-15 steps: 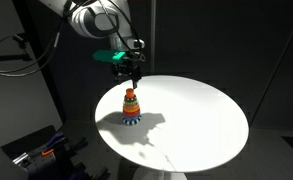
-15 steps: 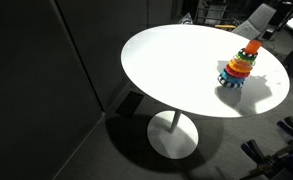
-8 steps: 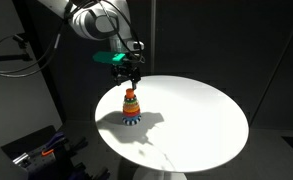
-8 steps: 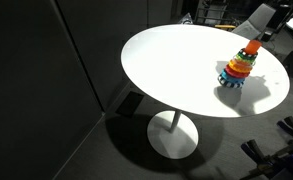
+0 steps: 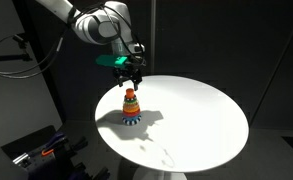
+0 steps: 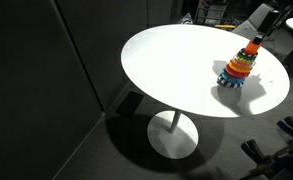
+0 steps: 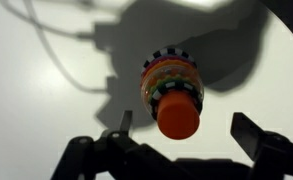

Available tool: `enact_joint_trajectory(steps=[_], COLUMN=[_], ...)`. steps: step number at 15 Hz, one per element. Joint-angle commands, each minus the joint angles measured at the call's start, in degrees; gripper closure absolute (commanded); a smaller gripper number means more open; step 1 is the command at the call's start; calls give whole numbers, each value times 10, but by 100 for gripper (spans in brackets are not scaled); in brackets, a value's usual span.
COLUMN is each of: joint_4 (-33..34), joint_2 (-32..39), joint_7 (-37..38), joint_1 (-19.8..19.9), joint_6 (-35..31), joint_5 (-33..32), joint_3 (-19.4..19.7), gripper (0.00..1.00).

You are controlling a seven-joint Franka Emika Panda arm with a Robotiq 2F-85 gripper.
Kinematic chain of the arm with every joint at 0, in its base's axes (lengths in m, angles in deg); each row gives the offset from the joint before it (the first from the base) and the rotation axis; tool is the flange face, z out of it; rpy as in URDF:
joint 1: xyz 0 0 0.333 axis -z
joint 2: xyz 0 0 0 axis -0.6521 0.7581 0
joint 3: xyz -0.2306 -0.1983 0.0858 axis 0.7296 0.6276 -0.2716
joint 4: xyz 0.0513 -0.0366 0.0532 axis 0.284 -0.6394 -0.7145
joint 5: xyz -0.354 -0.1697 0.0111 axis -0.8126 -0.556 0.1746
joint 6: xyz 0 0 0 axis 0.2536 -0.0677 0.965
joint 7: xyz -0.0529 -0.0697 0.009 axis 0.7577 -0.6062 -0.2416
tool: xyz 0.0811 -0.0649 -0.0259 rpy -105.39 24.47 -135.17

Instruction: Put the black and white ring on the table

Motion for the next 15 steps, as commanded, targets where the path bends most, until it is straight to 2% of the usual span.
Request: enact_joint_trajectory(steps=[1,15], joint_4=[21,44], joint_2=[24,69], joint_7=[11,15], joint_1=[2,2], joint_6=[-10,-11], joint_5=[-7,-24], joint_3=[-6,-11], gripper=[0,0])
